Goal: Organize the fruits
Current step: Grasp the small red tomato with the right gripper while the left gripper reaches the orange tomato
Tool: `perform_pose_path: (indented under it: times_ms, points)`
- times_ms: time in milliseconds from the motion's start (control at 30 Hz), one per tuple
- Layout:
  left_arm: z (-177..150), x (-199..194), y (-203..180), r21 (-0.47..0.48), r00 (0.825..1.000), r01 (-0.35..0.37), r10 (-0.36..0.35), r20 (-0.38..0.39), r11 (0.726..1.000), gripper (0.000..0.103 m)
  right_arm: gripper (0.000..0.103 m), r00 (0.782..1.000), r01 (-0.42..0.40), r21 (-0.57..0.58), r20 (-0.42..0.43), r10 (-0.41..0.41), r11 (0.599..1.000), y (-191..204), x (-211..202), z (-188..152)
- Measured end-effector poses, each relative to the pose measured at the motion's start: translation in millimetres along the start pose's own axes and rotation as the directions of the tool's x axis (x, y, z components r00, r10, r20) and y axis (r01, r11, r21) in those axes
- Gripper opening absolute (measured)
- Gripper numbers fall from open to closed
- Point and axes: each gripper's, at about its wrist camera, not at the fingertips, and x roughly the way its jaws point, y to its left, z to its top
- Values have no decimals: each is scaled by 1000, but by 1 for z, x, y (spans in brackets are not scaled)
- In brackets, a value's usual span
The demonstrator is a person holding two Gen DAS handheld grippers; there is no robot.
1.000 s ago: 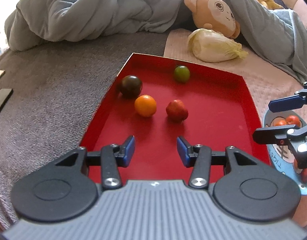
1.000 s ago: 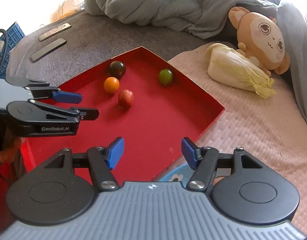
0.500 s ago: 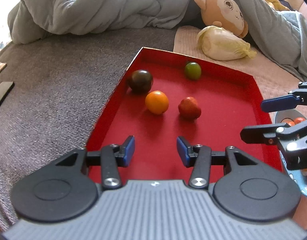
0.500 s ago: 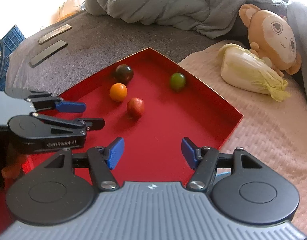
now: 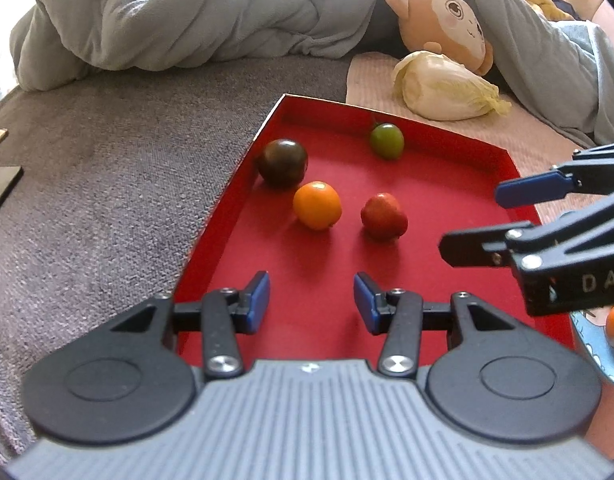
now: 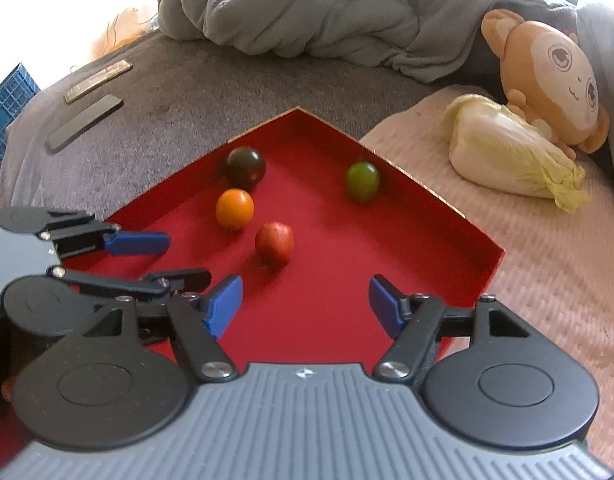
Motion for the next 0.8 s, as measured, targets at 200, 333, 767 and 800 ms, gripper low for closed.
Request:
perform_pose_path:
  times_ms: [200, 333, 767, 800]
  points:
    - [1, 1, 1, 5, 1000, 1, -1, 3, 1000, 49, 67, 1000, -1, -18, 1, 1, 1000, 9, 12, 8]
    - [3, 2, 3, 4, 1000, 7, -7, 3, 1000, 49, 62, 1000, -10, -21, -4, 10, 1000, 13, 21, 13]
    - [4, 2, 7, 0, 1000, 21, -21, 1, 1000, 49, 32, 999, -15, -46, -53, 13, 999, 28, 51, 26]
    - [4, 2, 7, 3, 1000, 20, -20, 1, 1000, 49, 32, 998, -18, -45, -54, 15, 999, 28, 51, 26]
